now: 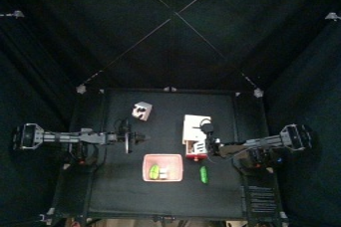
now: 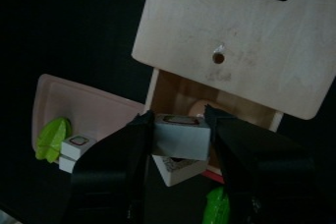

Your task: Put sushi piece in drawer

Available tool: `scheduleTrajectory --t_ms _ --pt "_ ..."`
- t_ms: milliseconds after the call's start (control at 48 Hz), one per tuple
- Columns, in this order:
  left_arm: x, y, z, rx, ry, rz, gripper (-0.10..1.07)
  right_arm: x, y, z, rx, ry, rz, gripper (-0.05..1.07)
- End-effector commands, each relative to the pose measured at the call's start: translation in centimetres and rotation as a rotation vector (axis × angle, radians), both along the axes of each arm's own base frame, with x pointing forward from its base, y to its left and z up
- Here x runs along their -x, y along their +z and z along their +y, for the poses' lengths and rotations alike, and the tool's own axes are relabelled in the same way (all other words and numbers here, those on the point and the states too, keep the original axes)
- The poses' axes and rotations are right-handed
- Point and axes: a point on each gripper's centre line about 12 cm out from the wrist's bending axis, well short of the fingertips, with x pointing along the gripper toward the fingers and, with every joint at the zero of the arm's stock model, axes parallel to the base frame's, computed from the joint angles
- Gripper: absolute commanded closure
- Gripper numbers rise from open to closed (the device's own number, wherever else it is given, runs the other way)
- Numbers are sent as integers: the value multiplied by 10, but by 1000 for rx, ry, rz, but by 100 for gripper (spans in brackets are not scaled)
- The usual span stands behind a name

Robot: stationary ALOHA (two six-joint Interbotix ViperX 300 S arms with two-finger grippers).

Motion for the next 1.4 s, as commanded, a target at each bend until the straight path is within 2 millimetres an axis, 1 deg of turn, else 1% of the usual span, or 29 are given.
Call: scheduleTrajectory --t_ms 0,250,396,583,771,938,1167,1375 --pt "-2 6 1 -3 4 -20 74 0 11 -2 -2 -1 -41 48" --pt "-2 5 1 -3 4 -18 74 -1 9 -1 -3 -4 -31 30" --pt "-2 5 2 -3 5 -17 74 -3 10 -2 1 0 -35 24" --pt "-2 6 2 -4 5 -18 74 -5 14 -2 11 6 -44 21" --pt "-2 6 1 -4 3 -18 74 -5 13 -3 10 3 -40 21" --pt "-2 5 2 -3 5 -17 74 -6 15 -1 2 9 -56 22" --pt "-2 6 2 -3 5 -18 74 -5 21 2 -12 34 -112 22" --pt "-2 6 2 -3 5 -18 74 -9 16 6 -42 83 -177 22"
